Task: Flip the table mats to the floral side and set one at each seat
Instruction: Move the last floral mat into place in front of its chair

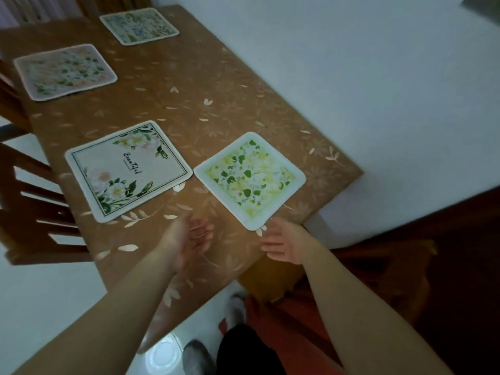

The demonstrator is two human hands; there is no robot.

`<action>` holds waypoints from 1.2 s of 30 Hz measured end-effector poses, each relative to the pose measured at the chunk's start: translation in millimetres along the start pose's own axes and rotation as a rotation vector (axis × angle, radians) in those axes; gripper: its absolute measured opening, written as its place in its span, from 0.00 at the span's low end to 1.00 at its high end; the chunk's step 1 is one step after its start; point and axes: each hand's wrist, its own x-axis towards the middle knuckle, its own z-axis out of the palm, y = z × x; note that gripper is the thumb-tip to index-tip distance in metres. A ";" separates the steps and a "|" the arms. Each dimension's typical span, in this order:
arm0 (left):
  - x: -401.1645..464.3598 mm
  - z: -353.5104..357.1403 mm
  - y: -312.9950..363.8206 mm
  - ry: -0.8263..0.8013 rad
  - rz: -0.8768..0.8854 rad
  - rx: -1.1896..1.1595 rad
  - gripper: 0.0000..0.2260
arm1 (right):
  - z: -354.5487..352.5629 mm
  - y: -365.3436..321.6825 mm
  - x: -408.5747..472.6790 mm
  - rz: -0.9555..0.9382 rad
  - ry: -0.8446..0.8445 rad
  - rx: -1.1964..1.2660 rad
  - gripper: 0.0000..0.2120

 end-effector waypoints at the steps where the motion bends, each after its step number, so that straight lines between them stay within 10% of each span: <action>1: -2.0 1.4 -4.5 -0.010 0.005 -0.007 0.19 | -3.4 -4.9 -6.1 -0.039 0.016 0.015 0.26; 36: 115.9 144.9 -24.0 0.508 0.179 -0.473 0.28 | -122.5 -246.4 176.2 -0.385 -0.064 -0.447 0.23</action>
